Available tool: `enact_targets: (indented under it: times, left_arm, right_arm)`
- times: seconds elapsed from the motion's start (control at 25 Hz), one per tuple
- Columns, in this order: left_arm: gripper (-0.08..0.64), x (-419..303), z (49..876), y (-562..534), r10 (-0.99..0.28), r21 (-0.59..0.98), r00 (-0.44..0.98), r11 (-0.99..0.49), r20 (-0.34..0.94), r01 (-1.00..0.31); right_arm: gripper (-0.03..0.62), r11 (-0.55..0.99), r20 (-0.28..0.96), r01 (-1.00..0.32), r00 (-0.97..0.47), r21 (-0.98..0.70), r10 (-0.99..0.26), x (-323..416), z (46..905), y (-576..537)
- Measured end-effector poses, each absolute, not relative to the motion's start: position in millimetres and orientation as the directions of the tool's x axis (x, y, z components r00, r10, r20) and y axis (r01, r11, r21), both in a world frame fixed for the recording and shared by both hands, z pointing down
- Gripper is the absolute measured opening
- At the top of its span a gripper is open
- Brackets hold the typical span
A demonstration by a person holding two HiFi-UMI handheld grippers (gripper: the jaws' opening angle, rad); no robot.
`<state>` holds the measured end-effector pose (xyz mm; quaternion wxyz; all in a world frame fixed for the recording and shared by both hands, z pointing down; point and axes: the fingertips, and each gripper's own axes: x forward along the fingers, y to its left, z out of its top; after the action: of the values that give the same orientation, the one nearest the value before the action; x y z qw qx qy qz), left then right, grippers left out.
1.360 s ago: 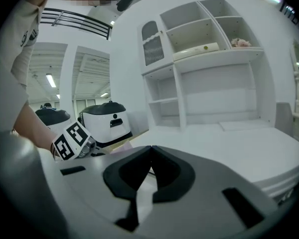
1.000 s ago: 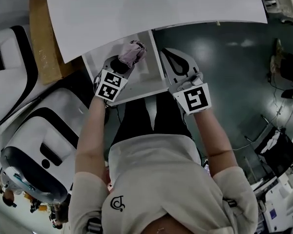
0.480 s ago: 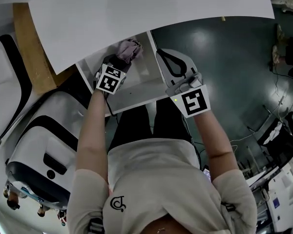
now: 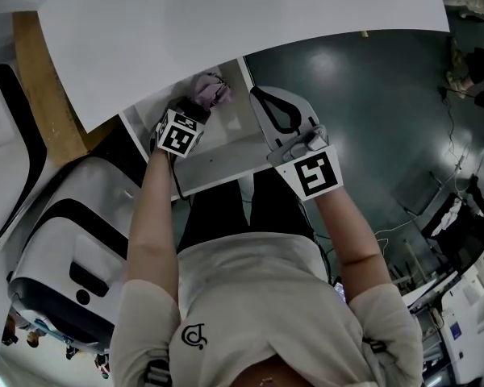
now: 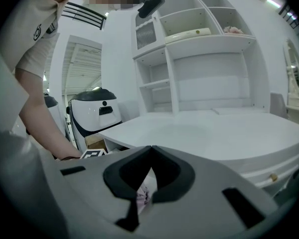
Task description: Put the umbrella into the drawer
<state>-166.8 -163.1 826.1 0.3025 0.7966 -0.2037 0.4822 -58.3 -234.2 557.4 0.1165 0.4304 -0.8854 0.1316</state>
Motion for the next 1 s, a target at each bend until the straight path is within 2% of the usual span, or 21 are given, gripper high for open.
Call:
enact_targets:
  times: [0.16,0.32,0.44,0.6,0.64,0.72,0.84,0.96,1.0]
  left_arm:
    - [0.272,-163.7,825.9,-161.8,-0.022,0.320,0.468,-0.701,0.884,-0.638]
    - [0.366,-164.3,813.7,-159.1,-0.015,0.363,0.494,-0.659,0.870,-0.659]
    - [0.396,-170.1,794.4,-161.4,-0.063,0.361,0.505,-0.624,0.861,-0.693]
    - [0.396,-173.7,755.8,-167.8,-0.152,0.293,0.494,-0.646,0.856,-0.705]
    - [0.379,-174.5,744.2,-167.7,-0.175,0.259,0.480,-0.660,0.860,-0.705]
    - [0.262,-176.6,718.3,-167.1,-0.230,0.198,0.454,-0.672,0.861,-0.714]
    - [0.129,-181.9,680.9,-174.7,-0.341,0.137,0.438,-0.639,0.832,-0.757]
    - [0.025,-188.6,647.9,-180.0,-0.424,0.083,0.422,-0.621,0.801,-0.780]
    - [0.012,-189.4,638.1,-179.3,-0.438,0.070,0.421,-0.622,0.794,-0.780]
  right_arm:
    - [0.008,0.610,0.327,-0.782,-0.614,-0.131,-0.718,-60.9,556.6,-230.6]
    - [0.008,0.623,0.318,-0.770,-0.630,-0.137,-0.709,-68.8,546.0,-226.3]
    - [0.008,0.640,0.319,-0.756,-0.645,-0.136,-0.694,-75.0,535.2,-217.9]
    - [0.008,0.662,0.318,-0.741,-0.658,-0.113,-0.682,-78.3,518.1,-211.9]
    - [0.008,0.669,0.316,-0.736,-0.662,-0.105,-0.679,-79.1,512.9,-210.4]
    - [0.008,0.685,0.310,-0.724,-0.673,-0.088,-0.671,-80.1,500.8,-207.4]
    - [0.008,0.701,0.294,-0.711,-0.685,-0.065,-0.667,-79.4,481.1,-205.7]
    - [0.008,0.704,0.273,-0.708,-0.690,-0.060,-0.670,-79.4,462.0,-202.6]
    - [0.008,0.702,0.269,-0.709,-0.690,-0.066,-0.672,-79.0,456.8,-200.2]
